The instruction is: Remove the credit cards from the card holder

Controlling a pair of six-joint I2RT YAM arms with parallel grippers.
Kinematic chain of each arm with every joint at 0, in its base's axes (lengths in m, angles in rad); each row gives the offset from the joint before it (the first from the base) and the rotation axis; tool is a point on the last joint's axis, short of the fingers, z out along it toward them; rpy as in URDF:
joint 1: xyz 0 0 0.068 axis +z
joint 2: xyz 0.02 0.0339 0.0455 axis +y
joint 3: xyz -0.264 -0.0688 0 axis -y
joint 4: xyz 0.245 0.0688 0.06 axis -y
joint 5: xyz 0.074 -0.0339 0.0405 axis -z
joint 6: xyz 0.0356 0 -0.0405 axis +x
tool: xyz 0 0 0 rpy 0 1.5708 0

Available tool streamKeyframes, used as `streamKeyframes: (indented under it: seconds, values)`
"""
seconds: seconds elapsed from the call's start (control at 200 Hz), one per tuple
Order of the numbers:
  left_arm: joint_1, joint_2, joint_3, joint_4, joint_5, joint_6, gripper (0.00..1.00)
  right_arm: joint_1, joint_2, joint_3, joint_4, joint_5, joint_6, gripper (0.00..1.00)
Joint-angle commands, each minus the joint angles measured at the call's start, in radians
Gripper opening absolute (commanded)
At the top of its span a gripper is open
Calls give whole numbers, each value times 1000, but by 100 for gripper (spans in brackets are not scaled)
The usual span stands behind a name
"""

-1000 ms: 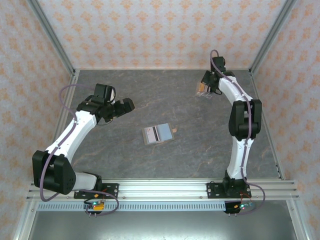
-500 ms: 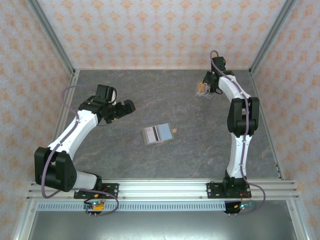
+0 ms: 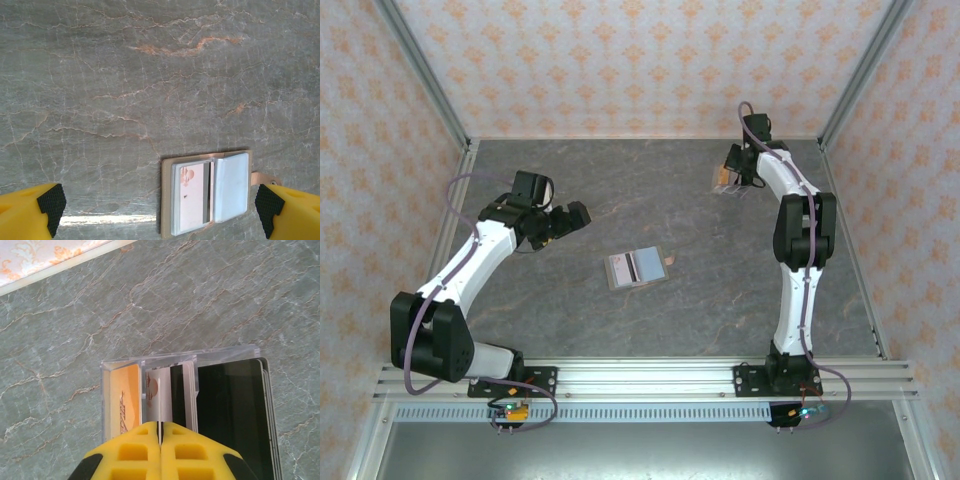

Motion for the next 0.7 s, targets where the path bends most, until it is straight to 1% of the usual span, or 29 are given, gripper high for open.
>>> streamKeyframes:
  seconds: [0.0, 0.285, 0.475, 0.591, 0.696]
  values:
    - [10, 11, -15, 14, 3, -3, 100, -5, -16, -28, -22, -40, -21, 1]
    - [12, 35, -10, 30, 21, -4, 100, -5, -93, -151, -6, -59, 19, 2]
    - [11, 39, -16, 40, 23, -7, 100, -5, -181, -268, 34, -97, 61, 2]
    - [11, 46, -21, 45, 31, -10, 100, -5, -226, -333, 45, -103, 76, 5]
    - [11, 50, -23, 49, 36, -12, 100, -4, -261, -369, 43, -81, 78, 10]
